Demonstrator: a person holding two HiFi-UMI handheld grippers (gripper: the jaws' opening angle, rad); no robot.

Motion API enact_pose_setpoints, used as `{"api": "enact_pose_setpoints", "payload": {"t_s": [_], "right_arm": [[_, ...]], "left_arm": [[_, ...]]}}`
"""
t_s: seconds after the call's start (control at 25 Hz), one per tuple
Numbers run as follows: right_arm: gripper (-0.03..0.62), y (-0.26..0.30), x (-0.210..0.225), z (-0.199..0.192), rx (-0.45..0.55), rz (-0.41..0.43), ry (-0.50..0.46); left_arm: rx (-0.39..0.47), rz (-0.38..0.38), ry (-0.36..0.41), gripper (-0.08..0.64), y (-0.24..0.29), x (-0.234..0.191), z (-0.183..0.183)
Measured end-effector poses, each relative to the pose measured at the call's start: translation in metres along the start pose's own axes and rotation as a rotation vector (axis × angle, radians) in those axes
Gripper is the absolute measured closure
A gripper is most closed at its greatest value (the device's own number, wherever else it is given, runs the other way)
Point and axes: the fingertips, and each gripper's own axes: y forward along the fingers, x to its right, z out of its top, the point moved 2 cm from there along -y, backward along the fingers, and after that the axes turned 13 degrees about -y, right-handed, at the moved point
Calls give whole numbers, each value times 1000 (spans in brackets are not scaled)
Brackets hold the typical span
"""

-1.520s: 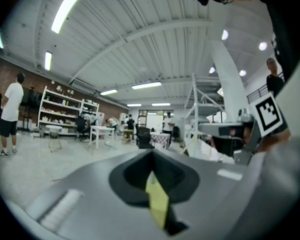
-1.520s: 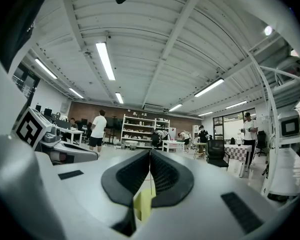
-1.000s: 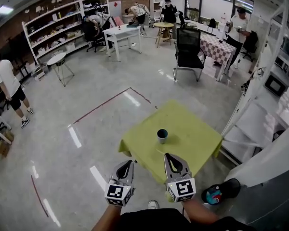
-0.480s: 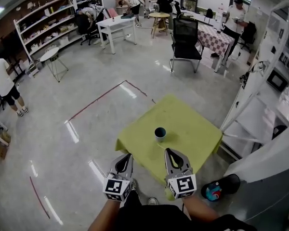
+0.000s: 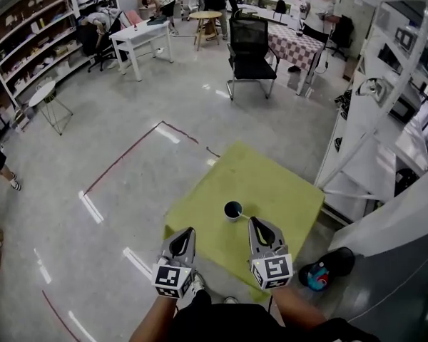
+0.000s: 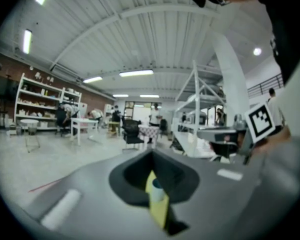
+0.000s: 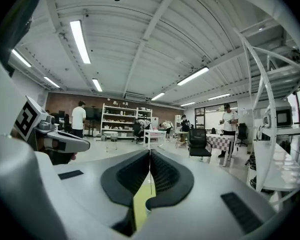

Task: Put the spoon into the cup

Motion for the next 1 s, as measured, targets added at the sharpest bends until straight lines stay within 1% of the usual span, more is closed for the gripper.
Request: {"api": "enact_pose_setpoints", "payload": {"t_s": [0.28,0.44,0.6,0.76,0.88,1.0], "right_arm": [[582,40,1,-25,-96,-77,4],[583,54,-1,-31,-138,-107,5],[583,59,-8,-37,-180,-135,3],[582,66,-12,-42,-220,-162,2],[582,70,-13,-46,-239,-163,2],[583,78,-13,-53,-258,-154,11]], "left_arm": [[-44,-55,-6,554,36,-46,0],[-70,-101,-9,554,54,-61,-1],[-99,-164,-22,554,63,-62,-6],[-119,-231,-13,554,70,-56,-9],[-128,-258,-15,554,74,-53,-10],[-141,-265,-9,554,77,-55,-12]]}}
